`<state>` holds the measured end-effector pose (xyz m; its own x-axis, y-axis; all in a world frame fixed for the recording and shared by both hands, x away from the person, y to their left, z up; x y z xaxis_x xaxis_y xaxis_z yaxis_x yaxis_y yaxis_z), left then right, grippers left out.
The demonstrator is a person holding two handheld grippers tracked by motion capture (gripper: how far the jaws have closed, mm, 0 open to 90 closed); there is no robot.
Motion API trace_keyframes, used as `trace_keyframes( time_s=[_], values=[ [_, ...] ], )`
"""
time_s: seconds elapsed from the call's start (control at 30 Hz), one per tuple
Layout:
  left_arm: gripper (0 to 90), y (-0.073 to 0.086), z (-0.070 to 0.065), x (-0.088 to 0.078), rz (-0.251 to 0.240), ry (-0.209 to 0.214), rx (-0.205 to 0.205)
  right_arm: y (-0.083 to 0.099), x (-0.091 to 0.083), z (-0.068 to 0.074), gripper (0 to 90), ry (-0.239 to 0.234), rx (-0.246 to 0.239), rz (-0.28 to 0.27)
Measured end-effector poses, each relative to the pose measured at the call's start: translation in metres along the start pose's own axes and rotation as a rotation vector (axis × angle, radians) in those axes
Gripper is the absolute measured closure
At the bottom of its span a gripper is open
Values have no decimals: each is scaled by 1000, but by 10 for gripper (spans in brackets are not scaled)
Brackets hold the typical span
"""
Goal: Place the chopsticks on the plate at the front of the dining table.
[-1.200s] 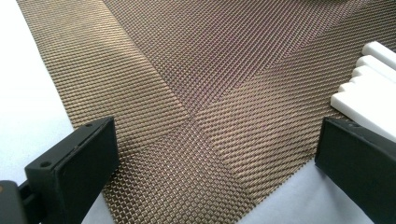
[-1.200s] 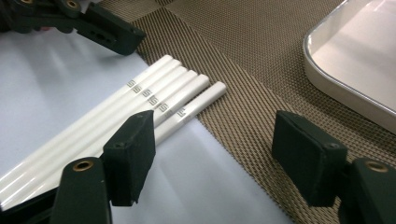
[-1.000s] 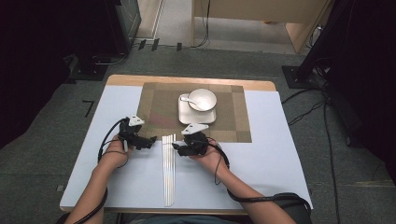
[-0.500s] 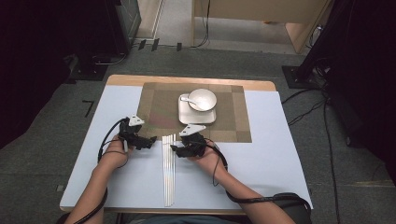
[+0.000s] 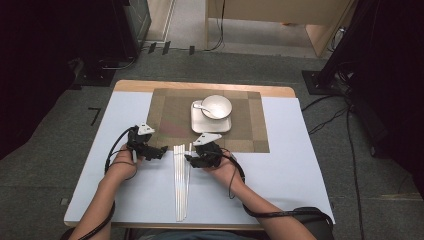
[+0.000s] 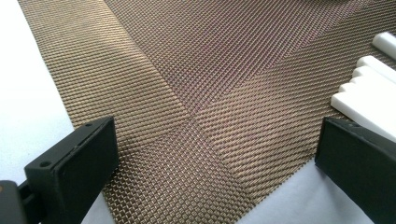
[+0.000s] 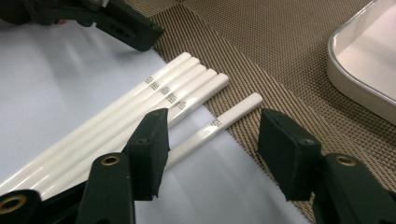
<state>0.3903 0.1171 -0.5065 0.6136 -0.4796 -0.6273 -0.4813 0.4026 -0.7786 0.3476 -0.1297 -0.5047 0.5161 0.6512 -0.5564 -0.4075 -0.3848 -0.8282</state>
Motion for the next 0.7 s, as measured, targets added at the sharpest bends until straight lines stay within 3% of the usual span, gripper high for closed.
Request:
trace_keyframes(
  time_s=[0.23, 0.37, 0.47, 0.7],
  values=[
    [0, 0, 0, 0, 0, 0, 0, 1, 0, -5, 479, 14, -2, 2],
    [0, 0, 0, 0, 0, 0, 0, 2, -1, -5, 531, 28, -49, 5],
    [0, 0, 0, 0, 0, 0, 0, 2, -1, -5, 538, 27, -55, 3],
    [0, 0, 0, 0, 0, 0, 0, 2, -3, -10, 642, 29, -58, 2]
  ],
)
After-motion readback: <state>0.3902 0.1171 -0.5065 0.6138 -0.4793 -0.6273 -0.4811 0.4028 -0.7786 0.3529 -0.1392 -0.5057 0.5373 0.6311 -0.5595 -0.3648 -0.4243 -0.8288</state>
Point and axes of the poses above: each handheld gripper's, and its own axes: x roughly forward along the jaws, y roughly out of its underside, z roughly to its left, the point moved 1 cm from there along x, roughly forward along the jaws, and after that the axes turned 6 degrees about -z, right-handed, at the moved point
